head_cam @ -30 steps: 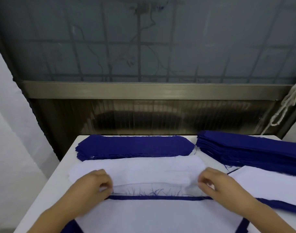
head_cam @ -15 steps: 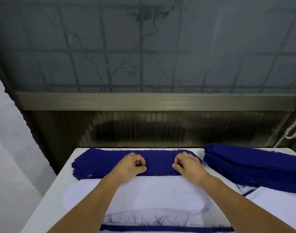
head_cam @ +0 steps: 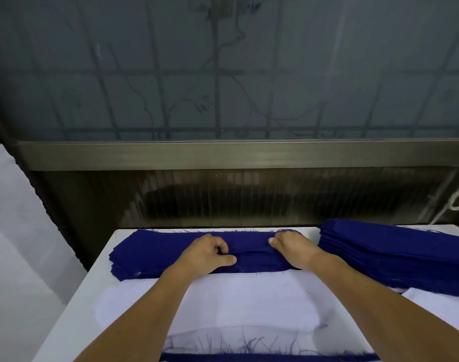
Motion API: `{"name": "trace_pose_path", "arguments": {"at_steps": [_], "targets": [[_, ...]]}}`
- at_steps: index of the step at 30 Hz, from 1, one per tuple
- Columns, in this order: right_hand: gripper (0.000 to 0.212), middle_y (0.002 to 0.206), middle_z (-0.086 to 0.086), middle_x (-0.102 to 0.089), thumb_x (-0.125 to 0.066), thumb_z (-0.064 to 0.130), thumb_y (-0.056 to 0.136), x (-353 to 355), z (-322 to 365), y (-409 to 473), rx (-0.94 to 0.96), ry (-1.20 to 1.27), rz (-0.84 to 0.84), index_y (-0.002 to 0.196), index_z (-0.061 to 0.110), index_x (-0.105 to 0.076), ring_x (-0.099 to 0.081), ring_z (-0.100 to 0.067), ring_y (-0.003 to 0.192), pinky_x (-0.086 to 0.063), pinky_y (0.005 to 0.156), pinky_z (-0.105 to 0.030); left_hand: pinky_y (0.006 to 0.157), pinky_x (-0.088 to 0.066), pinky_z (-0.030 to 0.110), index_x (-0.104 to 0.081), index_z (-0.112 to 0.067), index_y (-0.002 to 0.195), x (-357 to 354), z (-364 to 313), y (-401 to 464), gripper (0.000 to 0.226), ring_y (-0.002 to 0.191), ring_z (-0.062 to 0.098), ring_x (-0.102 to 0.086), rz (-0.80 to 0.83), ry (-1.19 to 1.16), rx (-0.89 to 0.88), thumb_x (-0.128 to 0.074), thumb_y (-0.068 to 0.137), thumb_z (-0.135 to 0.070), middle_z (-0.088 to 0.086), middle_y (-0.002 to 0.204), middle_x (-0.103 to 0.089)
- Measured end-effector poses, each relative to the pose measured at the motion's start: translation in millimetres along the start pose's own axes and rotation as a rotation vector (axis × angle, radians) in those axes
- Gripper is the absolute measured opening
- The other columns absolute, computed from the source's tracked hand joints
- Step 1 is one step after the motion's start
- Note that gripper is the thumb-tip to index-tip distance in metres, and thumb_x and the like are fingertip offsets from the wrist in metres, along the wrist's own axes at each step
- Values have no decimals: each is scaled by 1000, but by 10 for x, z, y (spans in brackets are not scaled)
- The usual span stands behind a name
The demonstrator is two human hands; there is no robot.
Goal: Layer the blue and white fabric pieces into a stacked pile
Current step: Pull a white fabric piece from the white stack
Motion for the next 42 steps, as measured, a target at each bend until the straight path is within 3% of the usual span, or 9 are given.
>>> {"name": "trace_pose_path", "arguments": {"at_steps": [6, 9, 11, 16, 20, 24, 32, 37, 42], "targets": [[27, 128, -8, -54, -46, 16, 102, -76, -40, 28, 28, 47, -21, 128, 15, -50, -53, -21, 116, -43, 97, -26, 83, -45, 21, -69, -24, 104, 19, 8, 46, 16, 95, 9, -58, 3, 4, 8, -55, 97, -28, -9, 103, -65], [31, 99, 7, -61, -48, 58, 93, -80, -2, -58, 152, -58, -137, 93, 28, -58, -57, -7, 90, -44, 72, -22, 84, -49, 24, -68, -25, 95, 16, 6, 76, 9, 93, 10, -59, -21, -4, 38, -59, 95, -27, -6, 98, -66], [42, 92, 12, -57, -51, 73, 81, -59, 10, -92, 163, -40, -188, 87, 32, -53, -54, -5, 83, -41, 66, -21, 84, -51, 26, -66, -26, 89, 14, 8, 96, 6, 90, 11, -59, -45, 3, 65, -62, 93, -27, -6, 94, -64], [23, 112, 6, -56, -46, 46, 98, -70, 2, -86, 27, 236, -174, 109, 28, -54, -53, -9, 100, -47, 85, -24, 80, -49, 25, -64, -26, 82, -4, 3, 116, 8, 86, 10, -58, -55, -15, 86, -66, 90, -27, -7, 88, -63], [30, 127, 3, -53, -42, 31, 102, -65, -46, -102, -71, 376, -114, 128, 21, -52, -51, -11, 111, -43, 95, -22, 68, -43, 13, -62, -29, 87, 47, 95, 58, 10, 81, 7, -58, -21, -10, 32, -67, 89, -20, -10, 87, -62], [26, 124, 7, -51, -46, 28, 101, -122, -98, -145, -124, 484, -102, 125, 24, -53, -49, -6, 106, -42, 89, -18, 67, -41, 11, -60, -29, 93, 215, 348, -67, 11, 81, 6, -57, -114, 66, 23, -62, 92, -18, -10, 91, -59], [19, 118, 4, -52, -46, 25, 101, 12, 0, -315, -123, 439, -152, 118, 23, -56, -52, -10, 106, -43, 89, -21, 88, -50, 28, -60, -26, 120, 639, 832, -507, 24, 100, 12, -56, -395, 400, 149, -52, 98, -26, -5, 115, -58], [12, 105, 10, -58, -50, 25, 100, 323, 87, -984, -95, 416, -361, 107, 25, -59, -53, -5, 93, -47, 84, -23, 90, -46, 25, -65, -25, 115, 744, 590, -971, 22, 104, 11, -56, -474, 488, -93, -54, 96, -25, -7, 115, -63], [11, 94, 24, -65, -54, 33, 97, 230, 9, -1977, -69, 691, -146, 95, 41, -60, -62, 3, 89, -51, 73, -18, 70, -44, 3, -59, -47, 93, 635, 530, -1716, 16, 90, -8, -58, -176, 228, -165, -60, 92, -31, -34, 92, -61]]}}
Point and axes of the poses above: each hand's wrist, its own y-axis towards the middle knuckle, its own x-axis out of the back of the hand, z = x × y, the point moved 4 cm from there along y, towards the middle knuckle
